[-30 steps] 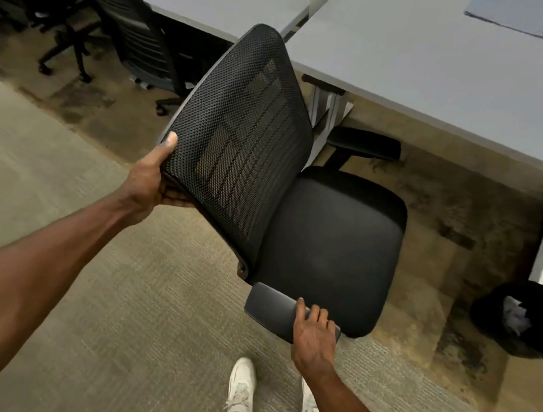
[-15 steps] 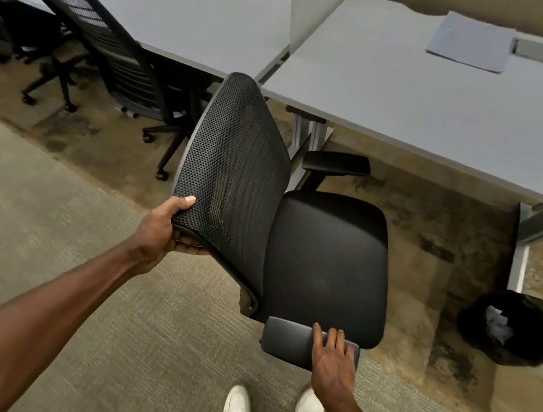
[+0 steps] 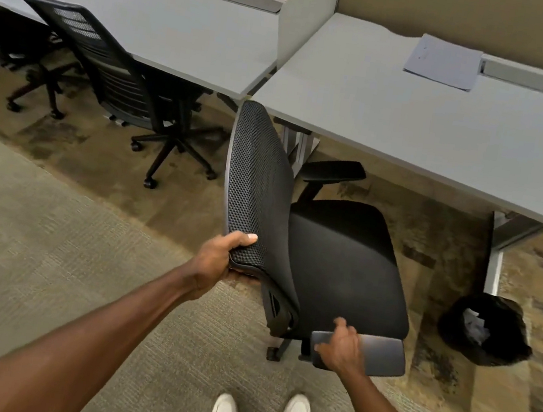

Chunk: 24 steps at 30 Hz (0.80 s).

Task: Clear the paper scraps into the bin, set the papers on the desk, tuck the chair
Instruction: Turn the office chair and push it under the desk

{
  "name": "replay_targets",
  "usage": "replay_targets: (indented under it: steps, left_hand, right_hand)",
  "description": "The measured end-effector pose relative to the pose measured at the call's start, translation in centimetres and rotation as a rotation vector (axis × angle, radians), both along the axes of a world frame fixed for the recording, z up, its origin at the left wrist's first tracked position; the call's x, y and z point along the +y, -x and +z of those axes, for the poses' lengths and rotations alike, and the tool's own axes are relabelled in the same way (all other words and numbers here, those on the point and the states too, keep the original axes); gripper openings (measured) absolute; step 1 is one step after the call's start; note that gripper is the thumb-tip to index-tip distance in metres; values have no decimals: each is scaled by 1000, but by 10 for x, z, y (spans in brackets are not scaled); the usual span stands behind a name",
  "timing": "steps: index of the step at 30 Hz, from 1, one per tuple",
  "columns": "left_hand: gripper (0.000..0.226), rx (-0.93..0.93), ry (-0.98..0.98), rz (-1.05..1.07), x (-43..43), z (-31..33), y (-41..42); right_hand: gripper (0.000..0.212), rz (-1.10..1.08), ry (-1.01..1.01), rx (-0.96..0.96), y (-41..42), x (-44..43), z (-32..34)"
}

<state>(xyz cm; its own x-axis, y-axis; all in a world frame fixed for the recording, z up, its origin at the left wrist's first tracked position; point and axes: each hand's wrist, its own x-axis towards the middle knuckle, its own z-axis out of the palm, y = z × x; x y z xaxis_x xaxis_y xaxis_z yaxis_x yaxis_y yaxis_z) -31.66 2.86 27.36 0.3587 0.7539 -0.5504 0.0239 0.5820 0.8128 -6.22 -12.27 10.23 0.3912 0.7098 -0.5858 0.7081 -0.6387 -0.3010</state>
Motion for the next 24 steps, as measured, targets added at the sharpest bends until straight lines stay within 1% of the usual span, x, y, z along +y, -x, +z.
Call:
replay_targets:
  steps: [1, 3, 5, 6, 10, 14, 18, 21, 24]
  left_hand:
    - [41, -13, 9, -23, -6, -1, -10]
    - [59, -30, 31, -65, -18, -3, -32]
    - [69, -43, 57, -109, -31, -5, -54]
    - [70, -54, 64, -146, -37, -6, -64]
    - [67, -120, 132, -316, -60, -5, -106]
    - [66, -165, 161, -366, -71, 0, -144]
    - [54, -168, 162, -321, -53, 0, -166]
    - [40, -141, 151, -195, -21, 1, -175]
    - [31, -85, 112, -59, 21, 4, -178]
  right_hand:
    - [74, -36, -27, 45, 1, 1, 4]
    - [77, -86, -89, 102, 4, -1, 12]
    - [73, -134, -165, 126, 6, -7, 19]
    - [73, -173, -207, 131, 7, -12, 22]
    - [86, -421, -386, 150, -3, -32, 34]
    - [85, -559, -533, 125, -30, -49, 52]
    - [79, -629, -688, 60, -53, -57, 79]
    - [78, -707, -800, 72, -63, -64, 102]
    - [77, -762, -916, 42, -72, -74, 123]
